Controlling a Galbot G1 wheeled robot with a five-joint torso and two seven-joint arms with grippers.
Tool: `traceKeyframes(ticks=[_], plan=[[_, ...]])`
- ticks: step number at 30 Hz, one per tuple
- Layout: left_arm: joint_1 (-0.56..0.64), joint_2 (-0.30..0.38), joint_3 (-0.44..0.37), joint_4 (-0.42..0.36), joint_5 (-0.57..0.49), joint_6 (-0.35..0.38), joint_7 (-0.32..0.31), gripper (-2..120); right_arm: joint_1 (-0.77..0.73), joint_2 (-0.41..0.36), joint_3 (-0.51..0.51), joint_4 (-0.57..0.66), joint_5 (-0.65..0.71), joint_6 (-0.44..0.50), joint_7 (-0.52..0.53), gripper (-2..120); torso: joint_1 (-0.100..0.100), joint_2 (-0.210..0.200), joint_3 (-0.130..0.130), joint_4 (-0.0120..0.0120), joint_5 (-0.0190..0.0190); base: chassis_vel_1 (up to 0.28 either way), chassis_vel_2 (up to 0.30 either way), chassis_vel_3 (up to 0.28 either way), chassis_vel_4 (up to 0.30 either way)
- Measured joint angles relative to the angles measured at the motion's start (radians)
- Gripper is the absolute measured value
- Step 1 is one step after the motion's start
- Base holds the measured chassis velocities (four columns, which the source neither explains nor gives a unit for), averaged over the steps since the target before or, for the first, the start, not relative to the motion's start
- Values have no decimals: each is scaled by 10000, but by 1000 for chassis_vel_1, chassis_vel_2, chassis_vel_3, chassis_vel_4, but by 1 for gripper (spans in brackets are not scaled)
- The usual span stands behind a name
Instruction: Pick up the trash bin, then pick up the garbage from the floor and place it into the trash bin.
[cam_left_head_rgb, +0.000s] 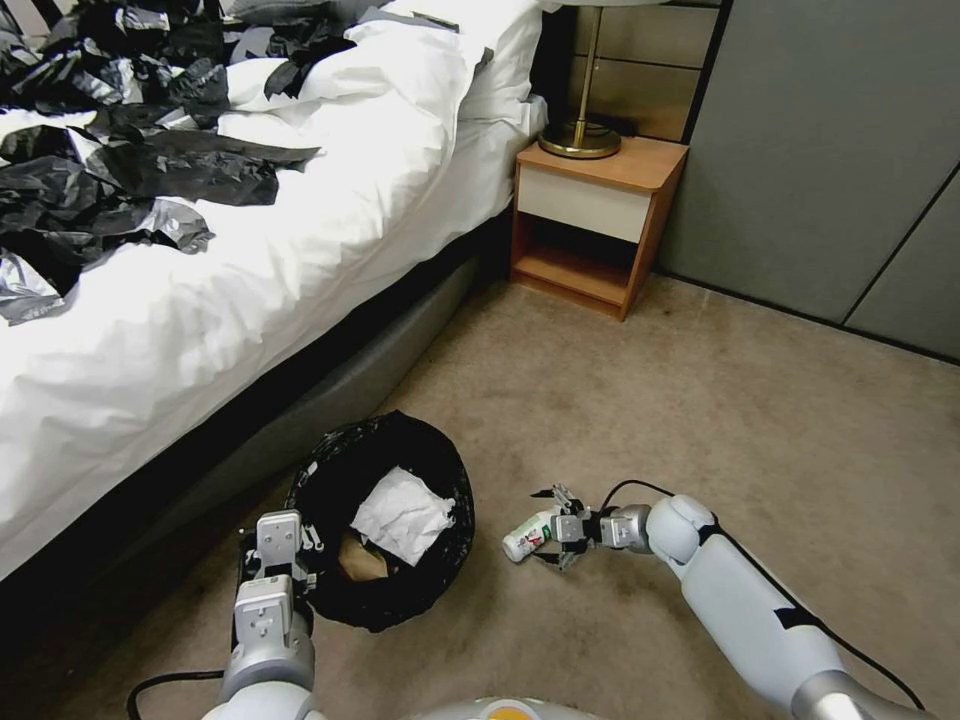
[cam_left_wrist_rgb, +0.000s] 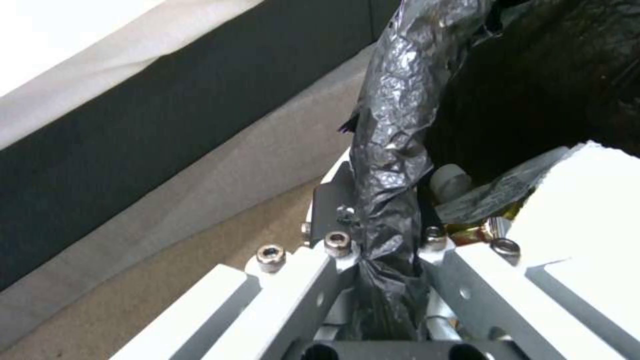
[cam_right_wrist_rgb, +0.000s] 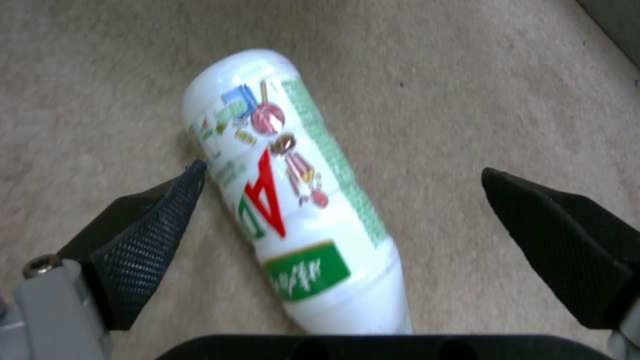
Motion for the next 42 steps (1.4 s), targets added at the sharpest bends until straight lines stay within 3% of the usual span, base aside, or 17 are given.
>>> traceKeyframes(ticks=[10, 26, 40, 42], plan=[[-8, -87, 20, 62, 64, -51, 0, 0, 615, 426, -414, -814, 4, 23, 29, 100, 0, 0, -1, 1, 0, 0, 0, 0, 0], [-118, -94, 15, 242, 40, -101, -7, 0, 397, 794, -316, -1720, 238, 109, 213, 44, -1, 2, -3, -7, -4, 0, 0, 0, 0], [-175, -72, 50, 250, -1, -98, -7, 0, -43, 608, -139, -1182, 726, 111, 355, 28, 0, 1, 0, 5, 5, 0, 0, 0, 0], [-208, 9, 63, 250, -21, -58, -7, 0, -548, 351, -116, -38, 2356, -53, 846, 20, 0, 0, 1, -1, 3, 0, 0, 0, 0]])
